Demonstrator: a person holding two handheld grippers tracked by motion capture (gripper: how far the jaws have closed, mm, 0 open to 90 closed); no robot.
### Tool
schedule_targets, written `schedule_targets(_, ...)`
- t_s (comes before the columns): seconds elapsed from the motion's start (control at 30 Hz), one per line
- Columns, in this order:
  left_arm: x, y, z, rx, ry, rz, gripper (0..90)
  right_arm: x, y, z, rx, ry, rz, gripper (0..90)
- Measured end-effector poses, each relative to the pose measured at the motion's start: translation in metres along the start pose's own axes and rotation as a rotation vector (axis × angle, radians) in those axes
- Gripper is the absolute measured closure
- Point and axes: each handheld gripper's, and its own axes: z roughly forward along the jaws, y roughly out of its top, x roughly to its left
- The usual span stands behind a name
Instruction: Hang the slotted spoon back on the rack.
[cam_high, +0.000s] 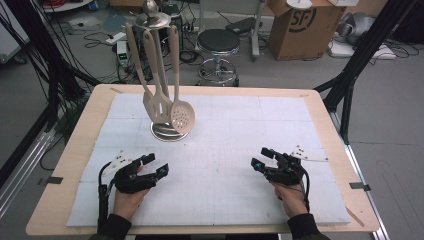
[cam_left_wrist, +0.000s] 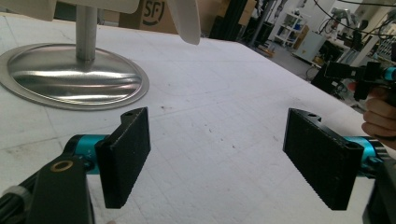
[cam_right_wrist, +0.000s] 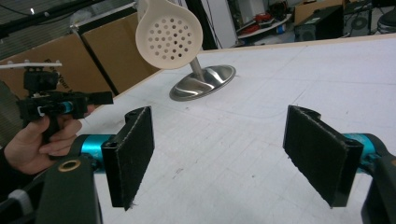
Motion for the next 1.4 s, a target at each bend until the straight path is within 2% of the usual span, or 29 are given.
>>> schedule_targets(0.1,-0.001,0.0,0.002,0.003,-0.001,0.001,23.8,-0.002,-0.002,-0.004,0.003,-0.01,-0.003,23.7)
schedule_targets(0.17,-0.001,0.0,0.003,0.006,-0.004,0.001,23.8,-0.003,-0.005,-0.006,0.002,-0.007,0.011,23.6)
schedule_targets(0.37,-0.002,0.001,0.004,0.013,-0.011,0.013,23.8,-0.002,-0.008,-0.008,0.01,-0.026,-0.01,22.5)
schedule_targets(0.5,-0.003,0.001,0.005,0.011,-0.007,0.012,23.9,-0.002,-0.01,-0.008,0.019,-0.027,-0.004,22.5)
schedule_targets(0.73,-0.003,0.001,0.005,0.016,-0.009,0.016,23.9,-0.004,-0.011,-0.01,0.002,-0.037,0.006,22.4)
schedule_targets(1.4,-0.003,0.001,0.006,0.017,-0.007,0.015,23.9,-0.007,-0.012,-0.01,0.001,-0.022,0.035,22.4)
